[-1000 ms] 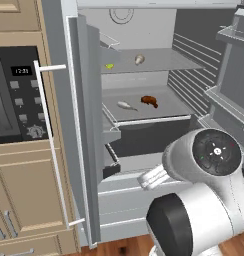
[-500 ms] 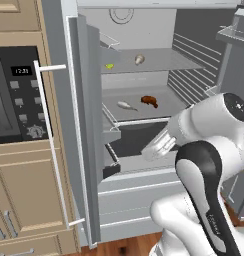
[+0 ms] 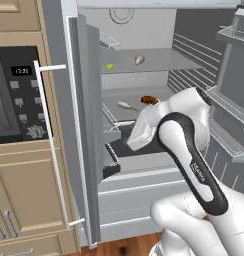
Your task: Gather the corn and mushroom from the fridge and place them on a tray on the dining counter. Then gather the chicken drumstick and fish from the fridge and place them on the other tray.
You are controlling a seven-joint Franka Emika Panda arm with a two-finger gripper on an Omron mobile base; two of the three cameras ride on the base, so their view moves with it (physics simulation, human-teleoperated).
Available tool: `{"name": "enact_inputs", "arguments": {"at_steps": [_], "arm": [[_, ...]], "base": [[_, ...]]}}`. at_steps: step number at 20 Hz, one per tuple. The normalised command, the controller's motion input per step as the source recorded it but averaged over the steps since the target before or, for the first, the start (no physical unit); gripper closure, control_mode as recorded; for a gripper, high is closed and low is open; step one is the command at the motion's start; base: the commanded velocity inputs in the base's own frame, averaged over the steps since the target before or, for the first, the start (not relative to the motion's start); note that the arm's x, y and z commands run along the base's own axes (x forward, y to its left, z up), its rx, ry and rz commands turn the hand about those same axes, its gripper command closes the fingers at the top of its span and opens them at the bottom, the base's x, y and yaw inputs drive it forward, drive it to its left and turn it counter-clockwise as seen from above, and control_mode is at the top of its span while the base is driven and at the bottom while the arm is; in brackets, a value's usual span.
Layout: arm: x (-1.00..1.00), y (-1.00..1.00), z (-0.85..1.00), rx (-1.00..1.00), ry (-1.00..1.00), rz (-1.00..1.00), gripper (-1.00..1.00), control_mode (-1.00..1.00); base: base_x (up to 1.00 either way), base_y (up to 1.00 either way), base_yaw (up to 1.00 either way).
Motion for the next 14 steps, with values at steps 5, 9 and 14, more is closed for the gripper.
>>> {"name": "enact_inputs", "arguments": {"at_steps": [5,9,14], "arm": [[0.29,0.27,-0.16,0.00,-0.21,0.12,-1.00,-1.00],[0.17,0.18,-0.02,0.00,-0.26,0.04,-1.00,-1.00],[0.30,0.55,-0.01,0.01,-0.10,0.12,-1.00,-1.00]], "base": [[0.00,0.00,0.00],[0.00,0.00,0.00],[0.00,0.00,0.00]]}}
